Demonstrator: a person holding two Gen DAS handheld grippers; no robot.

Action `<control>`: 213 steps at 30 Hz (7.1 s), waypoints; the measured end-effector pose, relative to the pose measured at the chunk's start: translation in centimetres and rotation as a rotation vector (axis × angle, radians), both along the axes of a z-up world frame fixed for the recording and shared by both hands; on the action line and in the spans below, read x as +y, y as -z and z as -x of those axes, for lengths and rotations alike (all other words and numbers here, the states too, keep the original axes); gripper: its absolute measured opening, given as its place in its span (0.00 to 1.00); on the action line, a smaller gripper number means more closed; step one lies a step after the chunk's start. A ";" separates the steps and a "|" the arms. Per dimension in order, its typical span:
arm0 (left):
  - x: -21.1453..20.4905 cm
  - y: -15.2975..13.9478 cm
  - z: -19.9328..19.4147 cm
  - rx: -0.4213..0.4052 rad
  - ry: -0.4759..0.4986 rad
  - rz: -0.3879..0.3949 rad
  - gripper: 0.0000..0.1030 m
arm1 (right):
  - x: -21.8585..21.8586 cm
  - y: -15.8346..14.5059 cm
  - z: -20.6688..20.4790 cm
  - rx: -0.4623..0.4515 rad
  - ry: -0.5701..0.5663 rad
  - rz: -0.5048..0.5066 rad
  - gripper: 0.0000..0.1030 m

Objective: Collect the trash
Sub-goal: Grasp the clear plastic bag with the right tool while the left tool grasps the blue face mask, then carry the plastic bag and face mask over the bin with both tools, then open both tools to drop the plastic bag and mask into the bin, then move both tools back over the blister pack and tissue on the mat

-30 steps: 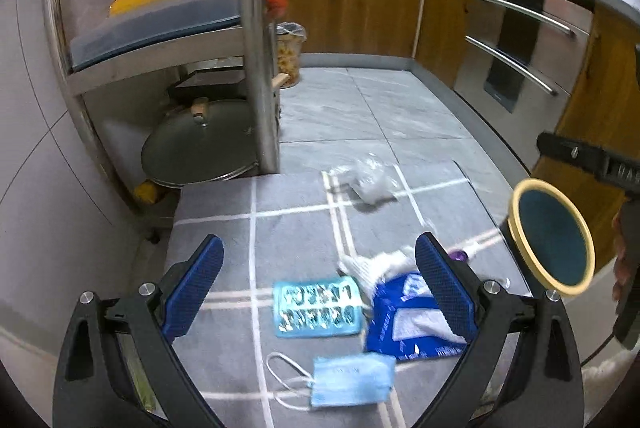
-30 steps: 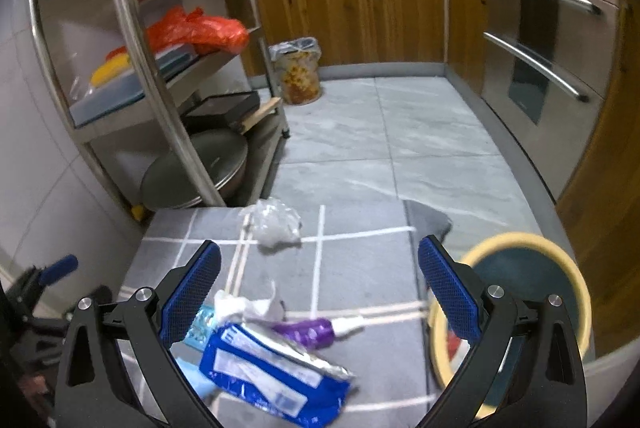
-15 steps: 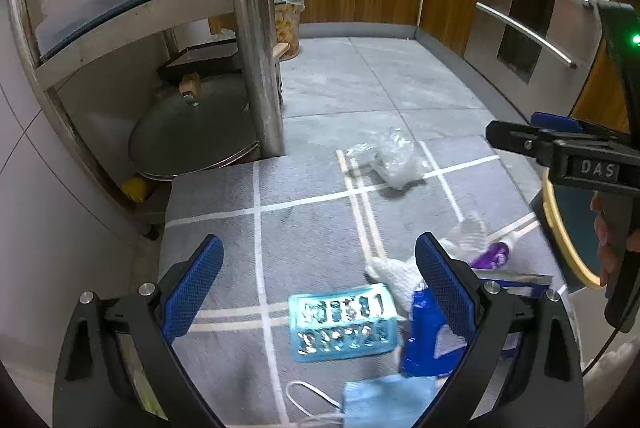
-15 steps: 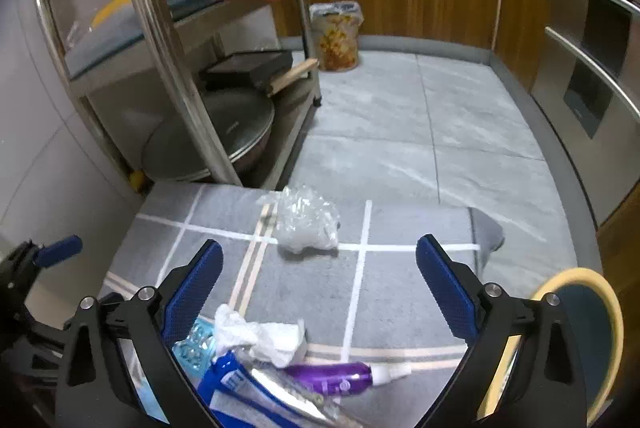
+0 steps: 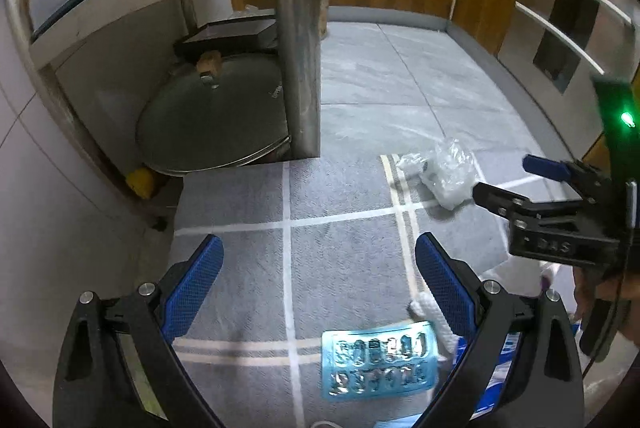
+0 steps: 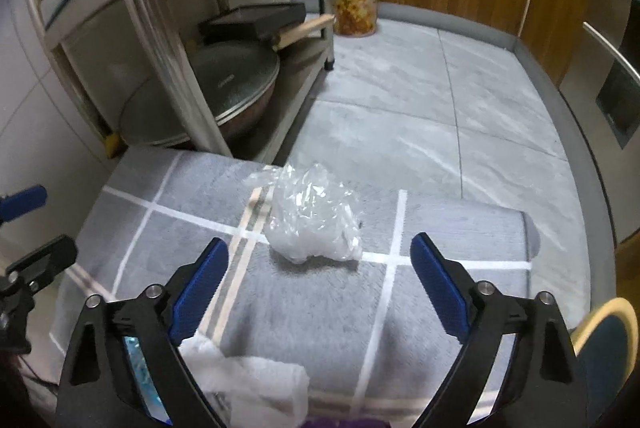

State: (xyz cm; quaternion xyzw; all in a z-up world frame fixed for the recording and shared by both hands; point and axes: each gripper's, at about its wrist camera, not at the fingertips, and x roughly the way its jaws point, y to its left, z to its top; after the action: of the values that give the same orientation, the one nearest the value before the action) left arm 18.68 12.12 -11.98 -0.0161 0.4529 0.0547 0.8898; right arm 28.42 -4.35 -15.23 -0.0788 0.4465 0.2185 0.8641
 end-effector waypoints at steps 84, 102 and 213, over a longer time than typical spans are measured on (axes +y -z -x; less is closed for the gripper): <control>-10.4 -5.2 14.4 -0.126 0.216 -0.002 0.24 | -17.0 -12.5 20.4 -0.110 0.179 -0.316 0.24; -26.3 -9.6 11.2 -0.271 0.508 0.153 0.24 | -29.9 -10.5 18.4 -0.092 0.422 -0.328 0.24; -3.1 5.4 5.9 0.126 0.065 0.064 0.94 | -7.5 -2.1 8.2 0.136 0.222 -0.121 0.93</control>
State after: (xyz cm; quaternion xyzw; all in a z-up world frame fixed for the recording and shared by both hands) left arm 12.82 9.00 -17.36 -0.0264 0.5098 0.0124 0.8598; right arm 20.18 -11.84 -13.18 0.0385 0.4960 0.1529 0.8539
